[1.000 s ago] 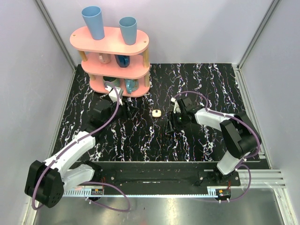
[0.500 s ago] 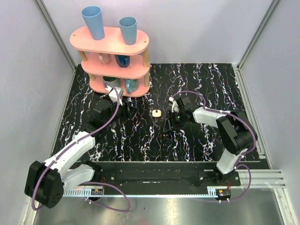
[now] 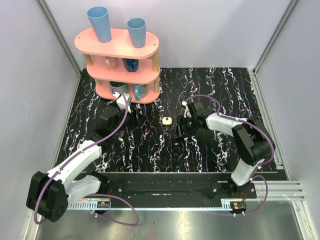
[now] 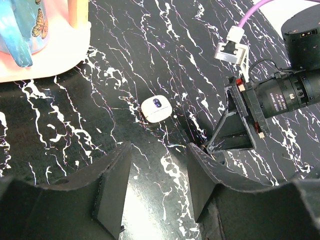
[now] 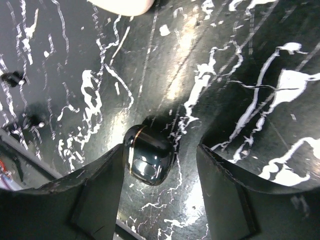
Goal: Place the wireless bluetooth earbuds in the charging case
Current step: Pick up the charging case from the center of the board.
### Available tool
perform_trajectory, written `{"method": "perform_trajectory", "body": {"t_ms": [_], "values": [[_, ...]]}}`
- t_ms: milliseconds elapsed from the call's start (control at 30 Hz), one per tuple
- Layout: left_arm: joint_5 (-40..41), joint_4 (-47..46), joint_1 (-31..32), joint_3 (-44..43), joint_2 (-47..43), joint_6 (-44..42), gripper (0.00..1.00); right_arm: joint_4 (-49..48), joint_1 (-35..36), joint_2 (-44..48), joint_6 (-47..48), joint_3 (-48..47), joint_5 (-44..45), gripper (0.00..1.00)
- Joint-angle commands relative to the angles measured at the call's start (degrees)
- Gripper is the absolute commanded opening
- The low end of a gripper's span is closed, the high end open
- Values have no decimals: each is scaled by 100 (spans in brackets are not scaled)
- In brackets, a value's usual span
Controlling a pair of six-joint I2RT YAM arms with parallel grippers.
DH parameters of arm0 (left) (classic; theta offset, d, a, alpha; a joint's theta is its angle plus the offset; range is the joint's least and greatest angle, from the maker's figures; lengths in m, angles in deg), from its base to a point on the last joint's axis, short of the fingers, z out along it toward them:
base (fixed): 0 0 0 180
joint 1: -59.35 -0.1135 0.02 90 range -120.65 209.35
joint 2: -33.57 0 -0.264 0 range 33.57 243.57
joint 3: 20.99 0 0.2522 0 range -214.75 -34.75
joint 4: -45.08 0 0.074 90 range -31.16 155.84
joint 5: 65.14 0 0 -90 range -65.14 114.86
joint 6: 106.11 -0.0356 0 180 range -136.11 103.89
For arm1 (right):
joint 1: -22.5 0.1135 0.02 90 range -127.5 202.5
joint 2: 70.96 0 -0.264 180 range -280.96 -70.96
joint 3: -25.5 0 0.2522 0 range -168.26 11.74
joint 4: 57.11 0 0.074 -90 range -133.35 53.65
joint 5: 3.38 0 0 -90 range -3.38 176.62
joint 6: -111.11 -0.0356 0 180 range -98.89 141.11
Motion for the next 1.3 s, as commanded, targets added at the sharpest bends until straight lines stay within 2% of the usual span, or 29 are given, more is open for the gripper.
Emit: {"method": "perform_trajectory", "body": {"t_ms": [0,167,300,467,567,633,700,767,1033,1267], "values": [[-65,-189,-34,-53,-53,-55,52,457,289,161,-128,-140,1043,68],[13,-181,-34,-35,-62,-38,52,528,800,320,-576,-210,1810,71],[57,-155,-34,-35,-115,-29,52,729,1116,320,-997,-280,2862,72],[215,-163,-34,44,-211,-20,53,896,1310,-21,-1253,-421,3331,67],[312,-181,-34,105,-308,6,59,923,1512,-163,-1341,-491,3567,66],[418,-155,-34,149,-404,-11,74,976,1583,-181,-1411,-553,3709,63],[497,-111,-25,158,-457,-38,83,976,1592,-233,-1376,-596,3753,61],[515,-102,-34,158,-510,-47,99,1020,1600,-356,-1350,-658,3823,59],[672,-154,-34,290,-695,-91,99,1406,1671,-137,-1920,-571,4183,64],[567,-602,-34,545,-888,-161,99,1459,1662,-216,-1965,-641,4298,49]]}}
